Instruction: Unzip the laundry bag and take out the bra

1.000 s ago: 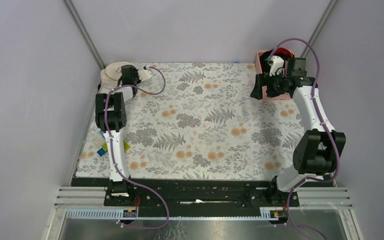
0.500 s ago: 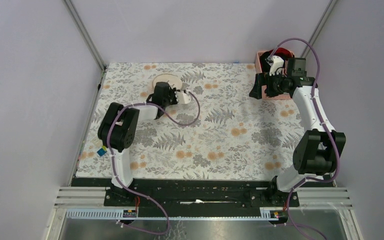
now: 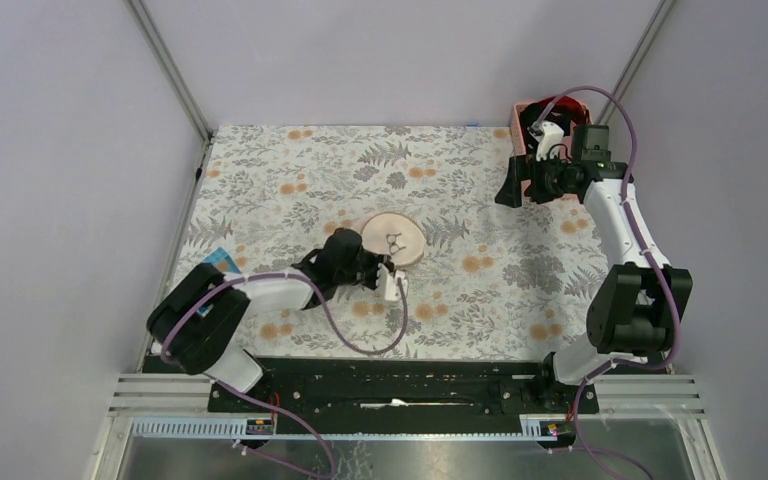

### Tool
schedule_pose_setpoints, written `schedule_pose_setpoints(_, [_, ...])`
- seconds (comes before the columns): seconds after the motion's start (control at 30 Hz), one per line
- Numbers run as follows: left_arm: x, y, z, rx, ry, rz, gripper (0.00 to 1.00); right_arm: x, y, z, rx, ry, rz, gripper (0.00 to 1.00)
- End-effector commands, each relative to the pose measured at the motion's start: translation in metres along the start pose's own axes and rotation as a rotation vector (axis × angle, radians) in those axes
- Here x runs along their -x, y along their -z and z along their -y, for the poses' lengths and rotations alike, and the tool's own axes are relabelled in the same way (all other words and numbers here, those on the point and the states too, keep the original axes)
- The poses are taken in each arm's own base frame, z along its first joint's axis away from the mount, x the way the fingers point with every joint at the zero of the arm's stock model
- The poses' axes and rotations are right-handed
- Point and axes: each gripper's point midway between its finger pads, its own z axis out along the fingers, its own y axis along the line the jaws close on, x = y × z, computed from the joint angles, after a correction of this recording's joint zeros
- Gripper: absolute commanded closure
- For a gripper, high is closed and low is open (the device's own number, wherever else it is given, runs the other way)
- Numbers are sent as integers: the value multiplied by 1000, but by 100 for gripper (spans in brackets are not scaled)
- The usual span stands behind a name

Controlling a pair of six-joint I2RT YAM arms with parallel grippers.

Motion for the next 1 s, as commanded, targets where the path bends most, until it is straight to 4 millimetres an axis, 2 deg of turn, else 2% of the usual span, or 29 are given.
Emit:
schedule_pose_setpoints(0.0, [34,18,42,-95,-89,154,100,-2,6,-18,58,31,27,0])
schedule_pose_setpoints(0.13, [32,36,80,-159,-205,190,98,-17,-1,-26,89,19,-5,0])
schedule_pose_setpoints(0.17, [32,40,84,-160,-225,192,91,-21,-3,-31,101,18,-15,0])
schedule_pose_setpoints(0.27, [30,50,86,-157,-190,169,60,-33,-12,-45,146,16,-50,0])
schedule_pose_setpoints(0.37, [29,63,77,-135,-68,139,50,-48,-25,-69,217,30,-100,0])
schedule_pose_setpoints(0.53, [29,91,54,-85,198,114,45,-64,-47,-95,326,44,-169,0])
schedule_pose_setpoints(0.6, [23,100,46,-56,335,86,44,-63,-58,-102,361,52,-188,0])
schedule_pose_setpoints(0.7, [12,110,43,-39,533,40,40,-60,-77,-109,406,51,-215,0])
schedule_pose_setpoints(0.83, [1,112,34,34,748,-4,40,-61,-100,-117,456,42,-254,2])
schedule_pose_setpoints(0.97, [-14,106,31,94,882,-57,41,-64,-118,-129,509,23,-290,5])
